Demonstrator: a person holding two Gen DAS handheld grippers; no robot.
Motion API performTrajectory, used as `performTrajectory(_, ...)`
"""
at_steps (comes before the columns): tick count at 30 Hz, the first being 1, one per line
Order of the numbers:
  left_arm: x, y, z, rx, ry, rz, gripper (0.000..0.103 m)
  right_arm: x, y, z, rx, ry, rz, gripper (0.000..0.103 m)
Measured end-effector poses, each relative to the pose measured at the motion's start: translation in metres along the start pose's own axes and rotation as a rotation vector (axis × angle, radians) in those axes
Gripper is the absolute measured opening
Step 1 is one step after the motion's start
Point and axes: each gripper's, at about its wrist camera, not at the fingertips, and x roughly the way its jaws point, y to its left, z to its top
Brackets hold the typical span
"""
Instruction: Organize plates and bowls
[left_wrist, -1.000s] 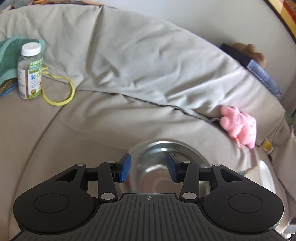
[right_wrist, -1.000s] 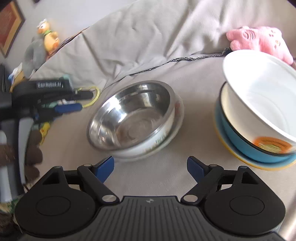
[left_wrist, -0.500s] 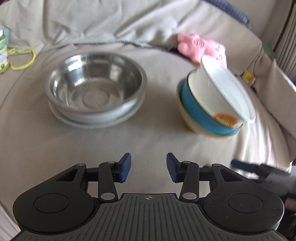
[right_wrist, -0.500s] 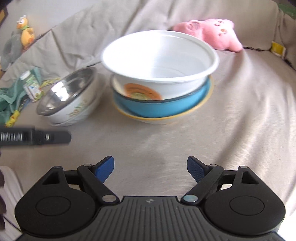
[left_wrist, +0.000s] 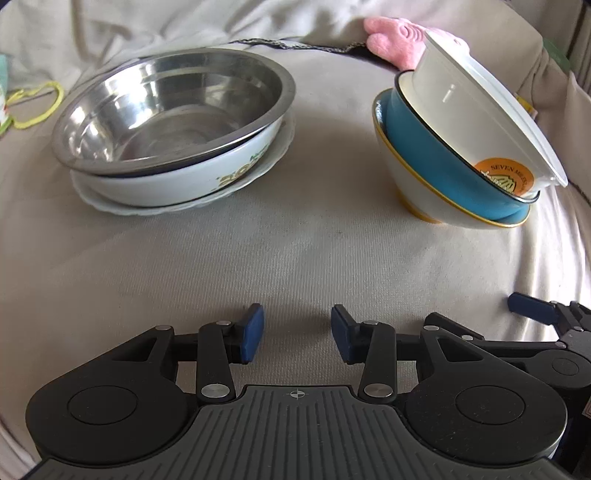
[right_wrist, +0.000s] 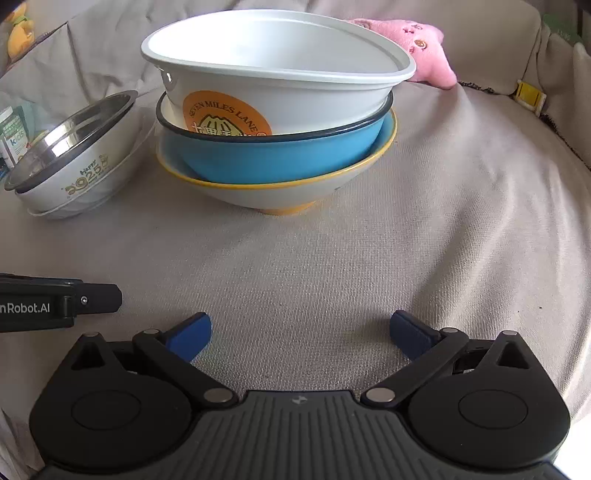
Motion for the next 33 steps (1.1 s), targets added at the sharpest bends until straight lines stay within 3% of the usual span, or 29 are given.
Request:
performTrajectory(7, 0.004, -0.014, 0.001, 0.085, 0.02, 0.045, 0.049, -0.004, 0.001, 0.002, -0.035, 0.02, 0.014, 0.102)
performTrajectory(9, 0.003, -0.016, 0.005, 0.096, 0.043, 0.059, 0.035, -0.01, -0.002, 0.005, -0.017, 0.038, 0.069, 0.097)
performTrajectory(10, 0.001, -0.014, 0.006, 0.09, 0.048, 0.059, 0.015, -0.014, -0.003, 0.007, -0.01, 0.05, 0.103, 0.093)
performTrajectory(11, -0.002, -0.011, 0.008, 0.074, 0.054, 0.052, 0.013, -0.019, -0.002, 0.008, -0.009, 0.056, 0.132, 0.092)
performTrajectory(15, -0.028, 0.004, 0.018, 0.013, 0.004, 0.033, 0.014, -0.05, 0.008, 0.022, -0.053, 0.027, 0.226, 0.085)
performTrajectory(20, -0.06, 0.014, 0.04, -0.05, -0.076, 0.036, 0.014, -0.085, 0.022, 0.061, -0.165, -0.024, 0.286, 0.085)
performTrajectory(24, -0.074, 0.014, 0.068, -0.098, -0.112, -0.029, 0.014, -0.104, 0.01, 0.103, -0.177, -0.026, 0.343, 0.085)
performTrajectory(27, -0.082, 0.003, 0.088, -0.081, -0.131, -0.1, 0.014, -0.113, -0.009, 0.127, -0.173, -0.064, 0.33, 0.085)
performTrajectory(30, -0.087, -0.021, 0.1, 0.014, -0.183, -0.096, 0.015, -0.107, -0.033, 0.146, -0.152, -0.117, 0.244, 0.085)
performTrajectory(33, -0.079, -0.045, 0.111, 0.094, -0.212, -0.072, 0.017, -0.084, -0.055, 0.158, -0.091, -0.098, 0.164, 0.085)
